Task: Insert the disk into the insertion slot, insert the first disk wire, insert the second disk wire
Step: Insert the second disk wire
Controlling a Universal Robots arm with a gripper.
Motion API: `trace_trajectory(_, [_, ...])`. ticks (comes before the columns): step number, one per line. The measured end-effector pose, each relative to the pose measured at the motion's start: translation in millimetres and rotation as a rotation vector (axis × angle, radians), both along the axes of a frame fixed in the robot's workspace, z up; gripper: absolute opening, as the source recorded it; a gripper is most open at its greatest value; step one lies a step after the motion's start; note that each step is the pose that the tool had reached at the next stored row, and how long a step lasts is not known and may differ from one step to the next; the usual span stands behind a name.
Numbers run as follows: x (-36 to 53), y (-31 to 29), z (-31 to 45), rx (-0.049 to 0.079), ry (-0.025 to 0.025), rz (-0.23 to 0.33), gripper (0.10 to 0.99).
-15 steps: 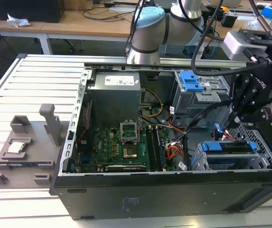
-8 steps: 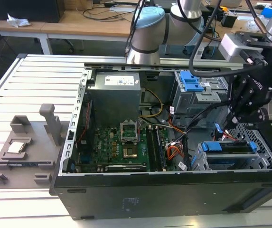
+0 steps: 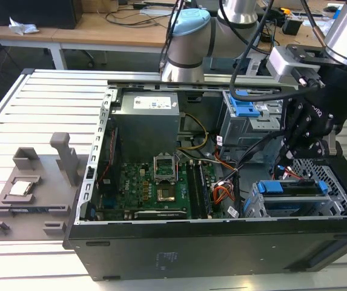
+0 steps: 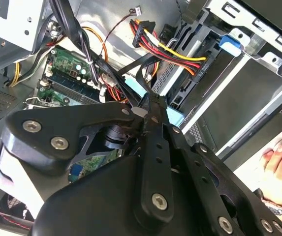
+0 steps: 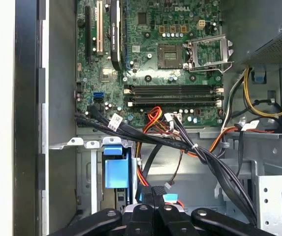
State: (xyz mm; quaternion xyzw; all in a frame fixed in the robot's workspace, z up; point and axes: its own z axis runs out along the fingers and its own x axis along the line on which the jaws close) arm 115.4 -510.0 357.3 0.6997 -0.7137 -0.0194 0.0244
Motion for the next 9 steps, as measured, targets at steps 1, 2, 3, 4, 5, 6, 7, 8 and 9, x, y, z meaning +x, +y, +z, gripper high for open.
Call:
trace_trajectory(1, [0.0, 0.0, 0.0, 0.000, 0.0001, 0.000, 0.106])
trace_trajectory(2, [0.0, 0.0, 0.0, 0.000, 0.0000, 0.000, 0.106])
trace_trajectory(3, [0.0, 0.0, 0.0, 0.000, 0.0001, 0.000, 0.106])
trace_trajectory(4, [0.0, 0.0, 0.0, -0.001, 0.0001, 0.000, 0.106])
trace_trajectory(5, [0.0, 0.1, 0.0, -0.001, 0.0000, 0.000, 0.169])
trace_trajectory(6, [-0.1, 0.0, 0.0, -0.001, 0.0001, 0.000, 0.169])
trace_trajectory(7, [0.0, 0.0, 0.0, -0.001, 0.0000, 0.000, 0.235])
trace_trajectory(8, [0.0, 0.1, 0.0, -0.001, 0.0000, 0.000, 0.302])
trace_trajectory(9, [-0.1, 0.0, 0.0, -0.001, 0.0000, 0.000, 0.302])
